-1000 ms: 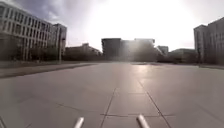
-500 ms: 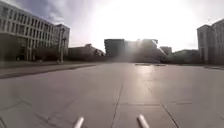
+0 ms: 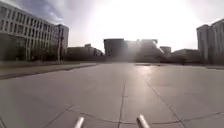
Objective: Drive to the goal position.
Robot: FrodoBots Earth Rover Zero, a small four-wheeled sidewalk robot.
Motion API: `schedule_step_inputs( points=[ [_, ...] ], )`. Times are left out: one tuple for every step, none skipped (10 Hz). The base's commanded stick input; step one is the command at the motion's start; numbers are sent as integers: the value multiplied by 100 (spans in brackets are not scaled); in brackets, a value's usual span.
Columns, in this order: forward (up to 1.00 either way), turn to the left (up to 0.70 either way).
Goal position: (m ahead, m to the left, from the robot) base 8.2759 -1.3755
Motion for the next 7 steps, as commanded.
schedule_step_inputs(
  points=[
    [100,0],
    [100,-14],
    [100,-27],
    [100,-26],
    [100,-19],
    [100,-11],
    [100,-3]
  ],
)
